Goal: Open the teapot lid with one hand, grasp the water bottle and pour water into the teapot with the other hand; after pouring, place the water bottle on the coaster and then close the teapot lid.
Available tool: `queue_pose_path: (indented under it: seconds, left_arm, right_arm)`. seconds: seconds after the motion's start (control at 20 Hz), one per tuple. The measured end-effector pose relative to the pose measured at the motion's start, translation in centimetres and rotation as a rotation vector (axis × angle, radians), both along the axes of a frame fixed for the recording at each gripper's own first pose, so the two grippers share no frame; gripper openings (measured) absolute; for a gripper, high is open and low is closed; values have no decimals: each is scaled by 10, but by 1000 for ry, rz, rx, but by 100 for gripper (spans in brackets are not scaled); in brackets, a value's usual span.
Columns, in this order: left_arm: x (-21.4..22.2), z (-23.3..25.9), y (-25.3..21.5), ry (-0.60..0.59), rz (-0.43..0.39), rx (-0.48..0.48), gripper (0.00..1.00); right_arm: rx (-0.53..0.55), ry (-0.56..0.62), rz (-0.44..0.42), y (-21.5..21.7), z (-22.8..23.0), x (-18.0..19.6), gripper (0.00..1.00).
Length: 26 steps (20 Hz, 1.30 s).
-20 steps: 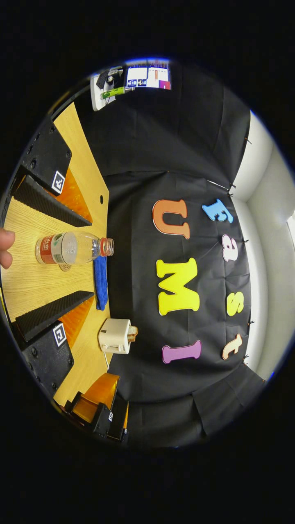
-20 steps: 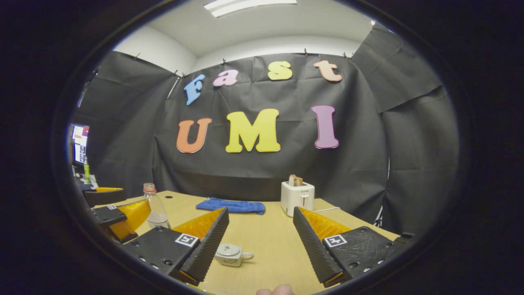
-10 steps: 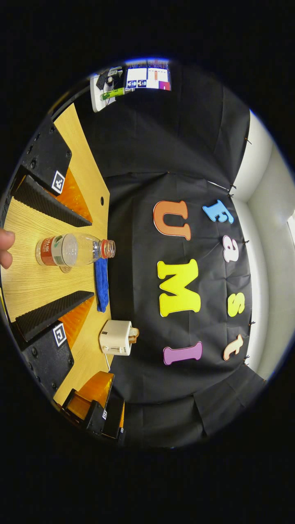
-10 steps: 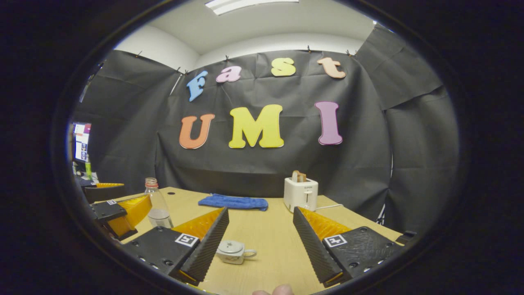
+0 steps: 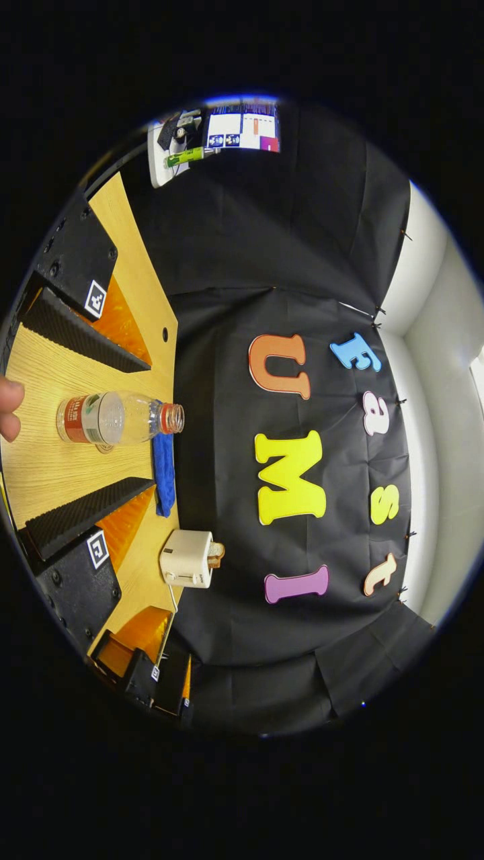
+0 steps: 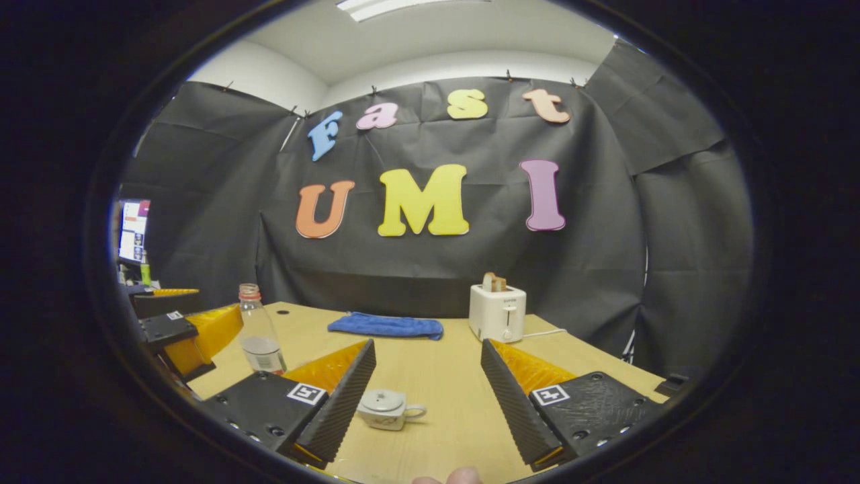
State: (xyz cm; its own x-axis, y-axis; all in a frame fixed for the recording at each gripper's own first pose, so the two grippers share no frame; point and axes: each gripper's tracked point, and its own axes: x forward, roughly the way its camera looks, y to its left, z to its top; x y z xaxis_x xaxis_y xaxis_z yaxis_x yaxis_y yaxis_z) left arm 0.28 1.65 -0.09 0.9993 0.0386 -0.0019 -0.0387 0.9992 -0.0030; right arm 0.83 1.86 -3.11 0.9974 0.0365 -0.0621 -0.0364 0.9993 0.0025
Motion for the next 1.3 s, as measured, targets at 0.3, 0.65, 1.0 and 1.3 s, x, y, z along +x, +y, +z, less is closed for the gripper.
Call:
queue_pose_path:
  seconds: [0.3,0.65,1.0,1.3]
  left_arm:
    - [0,3,13,2,25,-5,98]
    - [1,5,32,1,63,-10,98]
    - [1,5,43,3,82,-27,98]
    - [4,1,49,22,94,-30,98]
  right_arm:
    - [-7,63,31,25,-37,14,97]
    - [-26,131,37,40,-75,40,95]
    - [-61,188,55,49,-98,64,89]
    - [-75,208,65,54,-104,73,50]
